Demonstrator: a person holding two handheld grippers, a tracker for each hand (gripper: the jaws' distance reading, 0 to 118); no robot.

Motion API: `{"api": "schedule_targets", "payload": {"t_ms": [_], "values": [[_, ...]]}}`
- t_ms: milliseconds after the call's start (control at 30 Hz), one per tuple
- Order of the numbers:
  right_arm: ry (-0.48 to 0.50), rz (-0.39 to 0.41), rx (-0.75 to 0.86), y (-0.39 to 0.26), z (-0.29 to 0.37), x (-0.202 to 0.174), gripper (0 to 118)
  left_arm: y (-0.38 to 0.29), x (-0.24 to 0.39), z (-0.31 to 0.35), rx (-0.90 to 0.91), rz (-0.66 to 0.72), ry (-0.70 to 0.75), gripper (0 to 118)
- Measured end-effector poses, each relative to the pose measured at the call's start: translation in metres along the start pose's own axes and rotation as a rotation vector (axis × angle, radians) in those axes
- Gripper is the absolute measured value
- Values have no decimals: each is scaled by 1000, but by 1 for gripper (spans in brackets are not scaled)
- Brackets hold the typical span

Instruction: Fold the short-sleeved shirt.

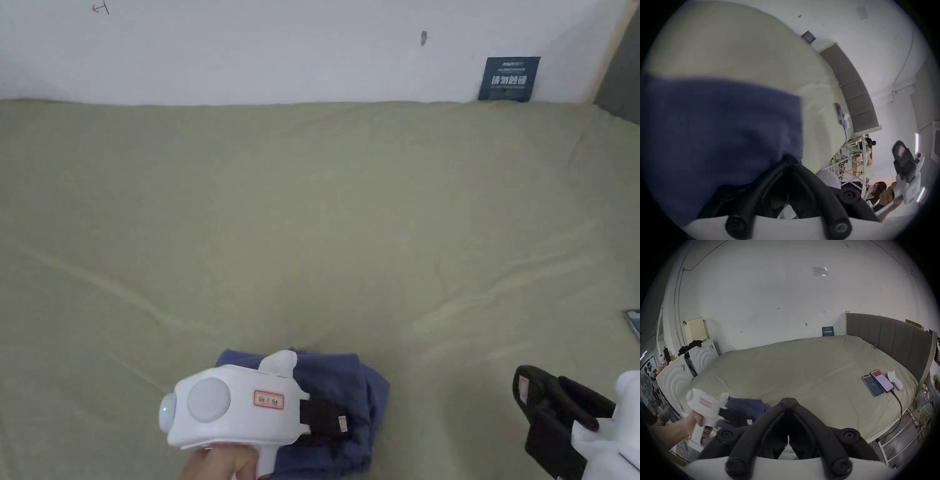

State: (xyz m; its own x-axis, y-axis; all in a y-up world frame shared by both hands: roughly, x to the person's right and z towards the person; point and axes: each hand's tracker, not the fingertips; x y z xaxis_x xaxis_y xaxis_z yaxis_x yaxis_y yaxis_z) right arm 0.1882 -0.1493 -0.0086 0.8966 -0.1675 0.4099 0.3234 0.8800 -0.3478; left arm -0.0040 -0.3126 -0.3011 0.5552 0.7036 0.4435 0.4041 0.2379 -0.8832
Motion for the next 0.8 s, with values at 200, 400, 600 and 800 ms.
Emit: {"api": "schedule_targets", "payload": {"t_ms": [200, 400, 600, 800], "values": [[103, -7, -123, 0, -29, -11, 1, 12, 18, 35, 23, -68, -28, 0], [495, -148, -356, 8, -122, -46, 1, 25, 15, 125, 161, -56, -40, 0], [833, -398, -671, -50, -232, -45, 1, 14, -29, 182, 207, 0, 31, 0], [932, -842, -690, -114, -275, 9, 1, 13, -79, 183, 192, 100, 95, 0]]}}
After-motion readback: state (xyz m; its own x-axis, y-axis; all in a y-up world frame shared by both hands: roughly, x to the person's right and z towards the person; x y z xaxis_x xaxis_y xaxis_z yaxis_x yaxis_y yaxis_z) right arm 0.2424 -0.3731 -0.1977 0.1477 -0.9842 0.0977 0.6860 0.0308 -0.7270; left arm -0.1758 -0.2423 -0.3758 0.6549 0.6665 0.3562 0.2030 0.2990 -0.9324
